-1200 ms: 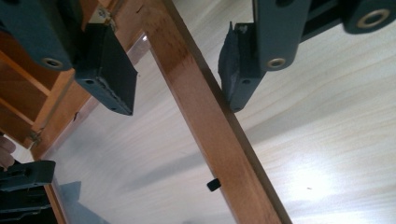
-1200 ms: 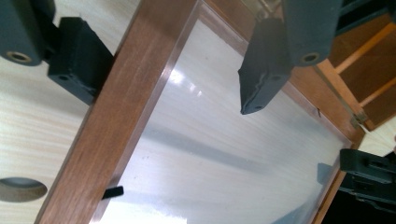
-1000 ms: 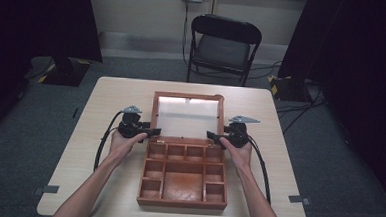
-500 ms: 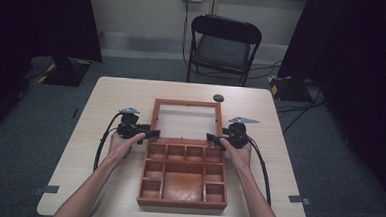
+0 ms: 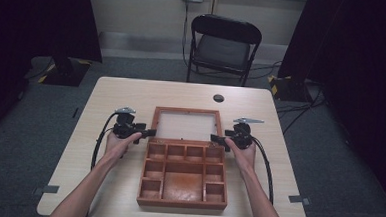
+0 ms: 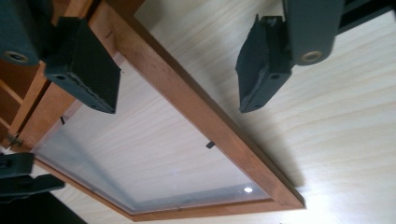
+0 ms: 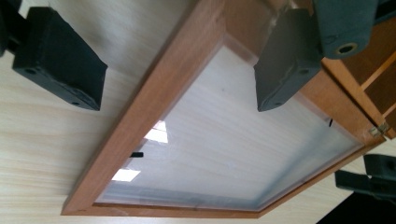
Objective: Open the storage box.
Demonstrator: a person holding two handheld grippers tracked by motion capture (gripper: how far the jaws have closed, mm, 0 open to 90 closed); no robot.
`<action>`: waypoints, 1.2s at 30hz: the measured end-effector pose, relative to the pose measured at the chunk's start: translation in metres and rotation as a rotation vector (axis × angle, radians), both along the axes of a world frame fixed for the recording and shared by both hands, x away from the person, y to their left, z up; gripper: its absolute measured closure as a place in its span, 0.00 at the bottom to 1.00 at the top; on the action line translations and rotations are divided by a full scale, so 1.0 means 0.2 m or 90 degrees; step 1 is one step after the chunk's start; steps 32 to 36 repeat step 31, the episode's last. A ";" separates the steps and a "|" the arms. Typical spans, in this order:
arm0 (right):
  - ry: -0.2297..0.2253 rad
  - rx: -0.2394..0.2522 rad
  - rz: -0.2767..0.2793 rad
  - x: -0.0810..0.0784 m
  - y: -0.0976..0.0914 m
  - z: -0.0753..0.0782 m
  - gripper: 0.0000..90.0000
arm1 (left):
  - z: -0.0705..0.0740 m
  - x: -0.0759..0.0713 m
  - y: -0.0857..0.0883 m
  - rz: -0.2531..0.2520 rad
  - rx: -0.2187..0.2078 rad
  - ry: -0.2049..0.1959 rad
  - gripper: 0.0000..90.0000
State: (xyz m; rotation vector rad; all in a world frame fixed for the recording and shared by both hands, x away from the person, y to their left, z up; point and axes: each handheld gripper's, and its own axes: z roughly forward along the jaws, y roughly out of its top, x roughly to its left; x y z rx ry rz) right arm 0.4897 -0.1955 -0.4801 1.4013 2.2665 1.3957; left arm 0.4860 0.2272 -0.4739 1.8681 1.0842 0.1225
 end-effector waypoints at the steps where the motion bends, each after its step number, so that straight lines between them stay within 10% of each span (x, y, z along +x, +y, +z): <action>1: -0.004 -0.005 -0.001 -0.01 -0.01 0.01 0.18 | 0.01 -0.01 0.01 0.003 0.005 -0.007 0.32; 13: -0.005 -0.040 -0.049 -0.26 -0.27 0.08 0.16 | 0.02 -0.18 0.22 0.034 0.103 -0.019 0.26; 24: 0.014 -0.200 -0.117 -0.43 -0.44 -0.05 0.16 | -0.09 -0.28 0.27 0.020 0.167 -0.003 0.20; 27: -0.011 -0.243 -0.125 -0.43 -0.42 -0.07 0.15 | -0.12 -0.31 0.24 0.019 0.210 -0.062 0.18; 36: -0.042 -0.229 -0.142 -0.44 -0.43 -0.10 0.09 | -0.14 -0.33 0.22 0.021 0.221 -0.082 0.15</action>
